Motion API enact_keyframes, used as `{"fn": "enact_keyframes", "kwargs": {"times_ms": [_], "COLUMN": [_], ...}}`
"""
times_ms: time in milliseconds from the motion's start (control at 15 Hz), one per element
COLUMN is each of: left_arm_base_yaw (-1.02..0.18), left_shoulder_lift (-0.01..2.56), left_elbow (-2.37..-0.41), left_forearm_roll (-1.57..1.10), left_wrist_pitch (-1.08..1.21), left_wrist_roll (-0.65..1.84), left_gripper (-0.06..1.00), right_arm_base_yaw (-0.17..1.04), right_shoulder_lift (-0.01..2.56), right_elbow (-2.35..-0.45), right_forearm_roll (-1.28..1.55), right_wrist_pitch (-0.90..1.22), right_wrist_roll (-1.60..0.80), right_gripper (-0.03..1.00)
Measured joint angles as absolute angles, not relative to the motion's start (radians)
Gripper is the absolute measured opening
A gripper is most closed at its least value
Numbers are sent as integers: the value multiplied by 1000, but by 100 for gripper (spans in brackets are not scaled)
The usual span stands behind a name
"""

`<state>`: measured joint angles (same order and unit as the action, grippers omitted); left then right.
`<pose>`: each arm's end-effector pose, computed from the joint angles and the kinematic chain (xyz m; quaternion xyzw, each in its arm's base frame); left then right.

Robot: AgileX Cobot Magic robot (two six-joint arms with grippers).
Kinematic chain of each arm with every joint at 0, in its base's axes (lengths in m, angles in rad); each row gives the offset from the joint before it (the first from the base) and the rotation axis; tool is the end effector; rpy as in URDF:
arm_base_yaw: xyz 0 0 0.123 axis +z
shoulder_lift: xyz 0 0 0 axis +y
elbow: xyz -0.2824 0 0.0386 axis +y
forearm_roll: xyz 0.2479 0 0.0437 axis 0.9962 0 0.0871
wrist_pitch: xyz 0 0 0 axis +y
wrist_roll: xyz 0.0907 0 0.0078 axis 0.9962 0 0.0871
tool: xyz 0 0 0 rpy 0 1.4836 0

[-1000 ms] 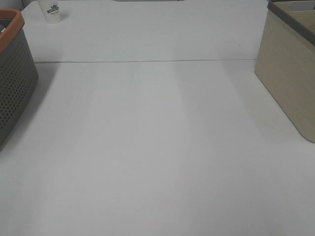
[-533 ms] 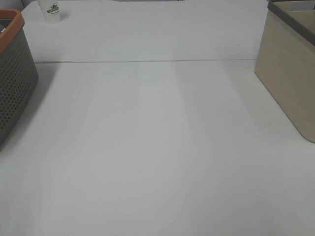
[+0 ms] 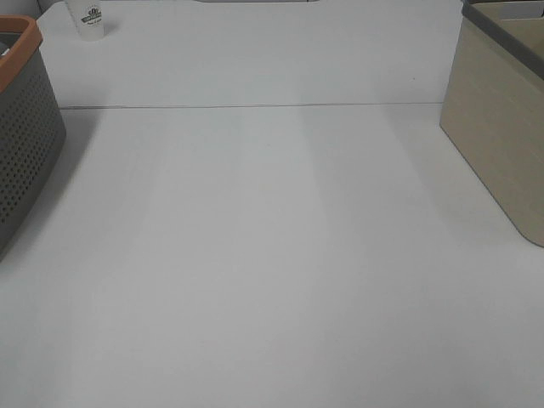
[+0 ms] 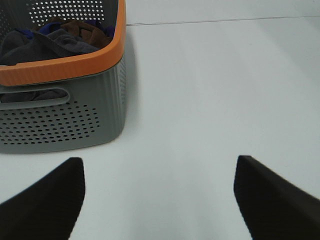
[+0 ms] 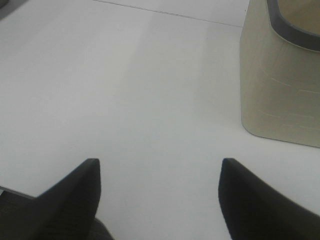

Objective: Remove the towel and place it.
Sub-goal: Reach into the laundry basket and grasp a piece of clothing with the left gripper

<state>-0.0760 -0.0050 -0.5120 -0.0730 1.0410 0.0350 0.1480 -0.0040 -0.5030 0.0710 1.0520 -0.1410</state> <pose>-0.0068 -0.0052 0.2823 0.0481 0.8416 -0.0475 0.5359 -0.0063 0.0047 0.2789 -0.1235 0.8395 0.0373 0.5278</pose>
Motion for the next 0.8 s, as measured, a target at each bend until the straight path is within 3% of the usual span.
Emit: {"fn": "enact_keyframes", "kwargs": {"times_ms": [800], "left_arm_base_yaw": [-76], "left_shoulder_lift": [-5], "left_elbow": [-512], "left_forearm_roll": [-34], "left_wrist_pitch": [1041], "left_wrist_roll": [-37], "left_gripper": [76], "right_arm_base_yaw": [148], "right_shoulder_lift": [-4], "right_elbow": [-503], "right_forearm_roll": [71], "right_wrist_pitch": [1052], "right_wrist_roll": [-141], "right_gripper": [67]}}
